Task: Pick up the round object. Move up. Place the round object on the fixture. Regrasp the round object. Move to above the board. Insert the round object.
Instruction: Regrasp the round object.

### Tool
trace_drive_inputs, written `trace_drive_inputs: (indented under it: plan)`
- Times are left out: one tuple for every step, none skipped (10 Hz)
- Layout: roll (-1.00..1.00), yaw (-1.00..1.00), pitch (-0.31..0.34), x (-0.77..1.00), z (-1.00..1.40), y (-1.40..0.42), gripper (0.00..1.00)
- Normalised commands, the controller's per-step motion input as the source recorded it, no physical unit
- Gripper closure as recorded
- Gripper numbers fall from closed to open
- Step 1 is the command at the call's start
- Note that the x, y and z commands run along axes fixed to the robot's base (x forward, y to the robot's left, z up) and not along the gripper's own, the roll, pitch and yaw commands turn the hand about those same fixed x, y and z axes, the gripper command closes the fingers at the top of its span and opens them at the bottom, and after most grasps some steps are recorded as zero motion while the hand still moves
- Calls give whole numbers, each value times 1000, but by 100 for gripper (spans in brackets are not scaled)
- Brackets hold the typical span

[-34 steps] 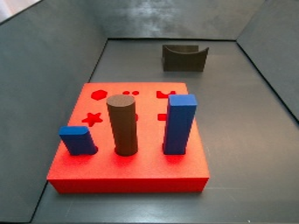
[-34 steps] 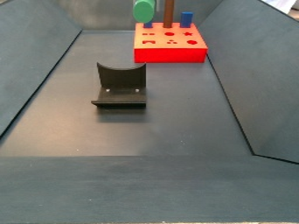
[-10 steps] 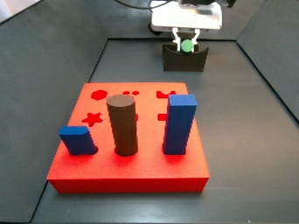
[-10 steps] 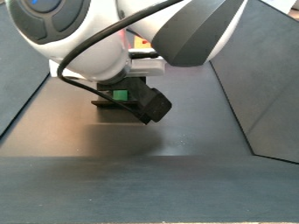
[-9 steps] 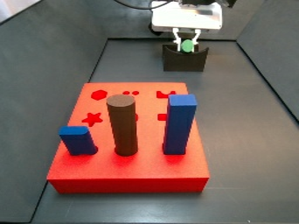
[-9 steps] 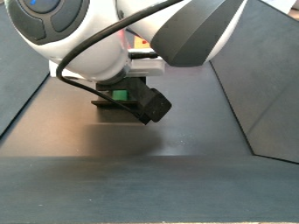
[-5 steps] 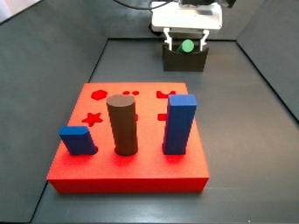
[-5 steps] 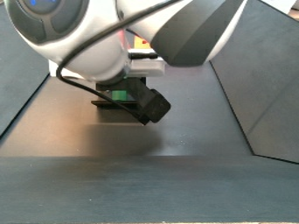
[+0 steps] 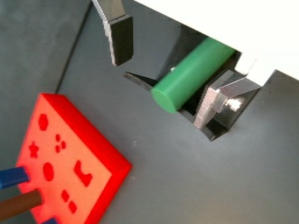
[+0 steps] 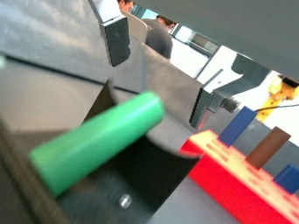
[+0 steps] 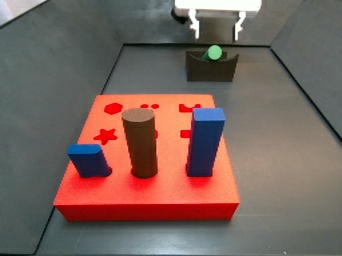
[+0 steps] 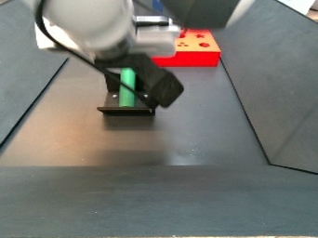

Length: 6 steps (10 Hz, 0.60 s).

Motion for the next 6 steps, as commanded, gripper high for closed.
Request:
trace_drive_inputs:
  plan:
    - [57, -18, 64, -32, 722, 5, 0]
    - [61, -21, 68, -28, 545, 6, 0]
    - [56, -28, 67, -25, 307, 3, 0]
    - [53, -31, 63, -25, 187, 5, 0]
    - [1000, 13, 43, -112, 883, -846, 0]
    - [1000, 13, 40, -105, 862, -792, 0]
